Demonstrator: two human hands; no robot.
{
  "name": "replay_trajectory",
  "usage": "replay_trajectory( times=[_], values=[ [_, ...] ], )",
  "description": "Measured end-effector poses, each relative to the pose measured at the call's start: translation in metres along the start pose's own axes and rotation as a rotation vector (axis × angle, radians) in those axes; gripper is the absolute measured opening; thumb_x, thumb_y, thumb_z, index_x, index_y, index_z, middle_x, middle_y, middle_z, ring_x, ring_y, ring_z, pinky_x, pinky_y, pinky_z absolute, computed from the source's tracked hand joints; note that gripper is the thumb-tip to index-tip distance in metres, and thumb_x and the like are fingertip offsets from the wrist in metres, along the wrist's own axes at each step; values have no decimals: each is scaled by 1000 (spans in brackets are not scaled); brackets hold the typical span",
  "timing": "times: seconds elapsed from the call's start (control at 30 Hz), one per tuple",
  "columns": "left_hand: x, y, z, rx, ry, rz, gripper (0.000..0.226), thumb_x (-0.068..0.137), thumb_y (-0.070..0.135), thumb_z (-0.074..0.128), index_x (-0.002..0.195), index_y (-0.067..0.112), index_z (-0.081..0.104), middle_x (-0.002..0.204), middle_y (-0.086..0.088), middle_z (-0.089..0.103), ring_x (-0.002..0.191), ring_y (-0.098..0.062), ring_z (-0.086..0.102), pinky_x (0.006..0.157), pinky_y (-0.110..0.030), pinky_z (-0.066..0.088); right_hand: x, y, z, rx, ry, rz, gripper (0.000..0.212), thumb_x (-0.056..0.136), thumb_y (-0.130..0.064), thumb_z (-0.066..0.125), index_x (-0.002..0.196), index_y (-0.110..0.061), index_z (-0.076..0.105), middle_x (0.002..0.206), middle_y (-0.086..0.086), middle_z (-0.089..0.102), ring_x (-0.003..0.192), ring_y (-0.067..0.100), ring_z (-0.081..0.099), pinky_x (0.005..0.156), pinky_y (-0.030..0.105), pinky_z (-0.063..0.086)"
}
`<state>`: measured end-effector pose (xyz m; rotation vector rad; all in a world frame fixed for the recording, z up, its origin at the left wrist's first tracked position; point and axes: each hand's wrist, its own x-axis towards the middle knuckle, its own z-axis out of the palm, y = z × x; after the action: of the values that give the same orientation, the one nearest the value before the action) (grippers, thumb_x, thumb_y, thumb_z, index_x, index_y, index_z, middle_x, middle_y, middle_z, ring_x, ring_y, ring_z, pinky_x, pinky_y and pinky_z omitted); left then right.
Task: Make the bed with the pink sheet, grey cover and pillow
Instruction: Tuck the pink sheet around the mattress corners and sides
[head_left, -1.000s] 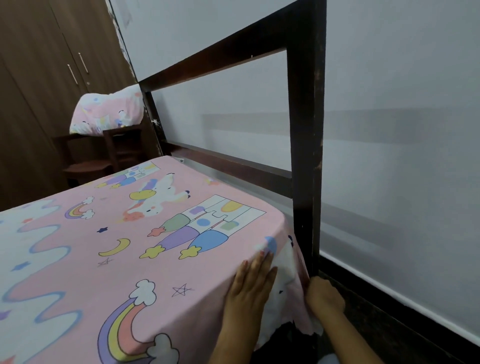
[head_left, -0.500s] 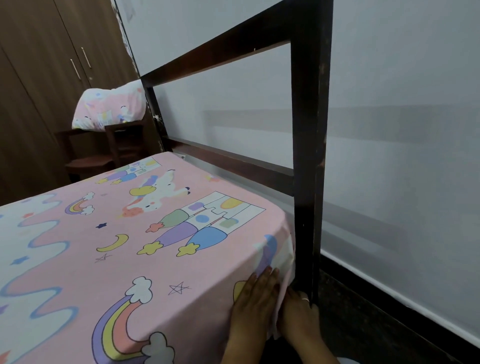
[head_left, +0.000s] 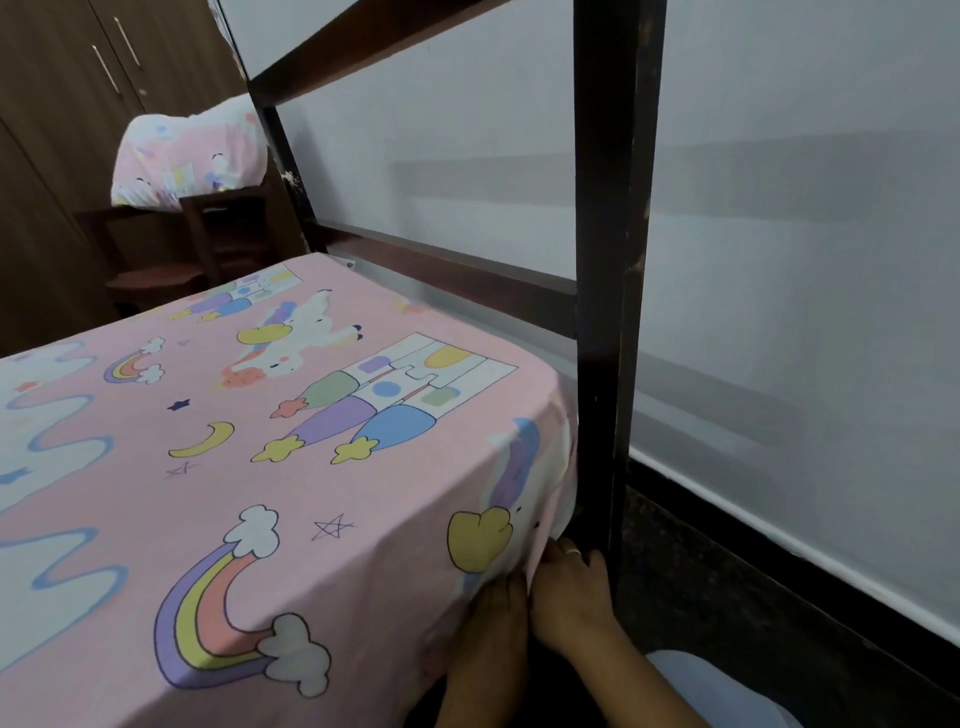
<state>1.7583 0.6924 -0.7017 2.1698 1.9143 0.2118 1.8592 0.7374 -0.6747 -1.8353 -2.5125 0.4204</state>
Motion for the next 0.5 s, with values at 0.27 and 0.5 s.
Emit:
replay_trajectory(
  times=[0.27,0.5],
  values=[
    [7,18,-13,-30,-26,-127,55,90,23,39,143,12,30,141,-7,42,126,-19,42,104,-27,34,11,8,10,7,64,-36,52,93,-36,51,142,-21,41,145,2,40,137,21,28,114,47,15],
    [10,17,-3,-84,-69,-137,73,90,26,42,152,13,5,156,-9,16,143,-21,19,117,-30,19,31,12,26,-33,31,29,65,98,-43,37,153,-20,10,159,0,14,147,16,4,114,52,-10]
  ],
)
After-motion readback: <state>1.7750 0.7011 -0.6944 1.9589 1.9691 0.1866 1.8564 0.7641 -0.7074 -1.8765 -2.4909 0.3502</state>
